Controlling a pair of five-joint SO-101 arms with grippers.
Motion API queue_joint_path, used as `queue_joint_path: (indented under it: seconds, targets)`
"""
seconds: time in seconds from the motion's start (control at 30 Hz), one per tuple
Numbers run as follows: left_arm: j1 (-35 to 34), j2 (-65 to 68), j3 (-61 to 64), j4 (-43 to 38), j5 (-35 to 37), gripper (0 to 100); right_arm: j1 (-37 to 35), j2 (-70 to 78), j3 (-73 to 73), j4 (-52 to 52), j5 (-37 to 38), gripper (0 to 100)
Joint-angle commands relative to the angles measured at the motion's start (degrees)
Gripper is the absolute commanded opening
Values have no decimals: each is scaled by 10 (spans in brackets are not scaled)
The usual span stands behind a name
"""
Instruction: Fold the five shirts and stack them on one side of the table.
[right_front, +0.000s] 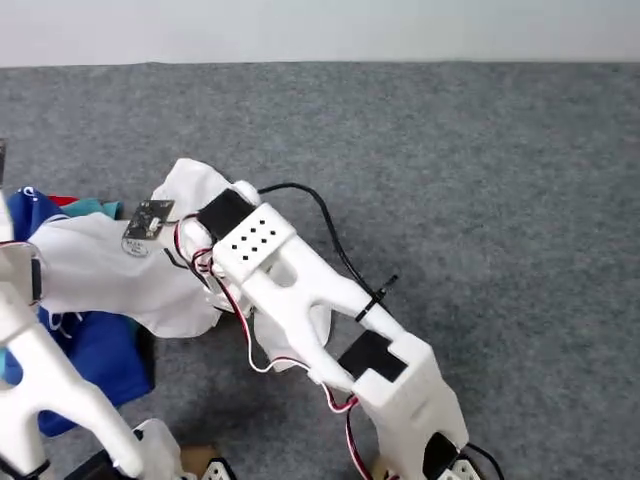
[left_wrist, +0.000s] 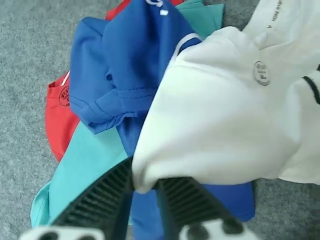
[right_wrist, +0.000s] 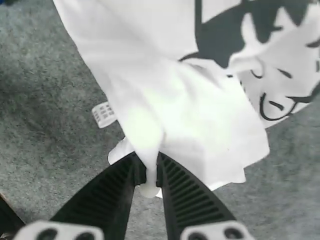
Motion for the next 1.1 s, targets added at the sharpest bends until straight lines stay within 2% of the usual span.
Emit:
queue_joint_path:
  seconds: [0.0,0.1,0.23,0.4,0.6,0.83,1.07]
  targets:
    - [21,-11,-7,-8,6,5,26,-74,-30,25,4,10]
    - [35,-11,-14,-7,7,5,60,-133,-30,25,3,10]
    - [60,-11,-84,26,8,5,132,-225,-30,22,5,10]
    - [147,-11,-175,48,8,5,231,-320,-31,14,49,10]
    - [249,-5,-278,42,9,5,335,-416,-31,-59,102,10]
    - [315,-5,-365,-42,41,5,386,-491,-31,-138,115,10]
    - [366,-5,-456,-57,36,5,425,-542,-31,-218,124,9]
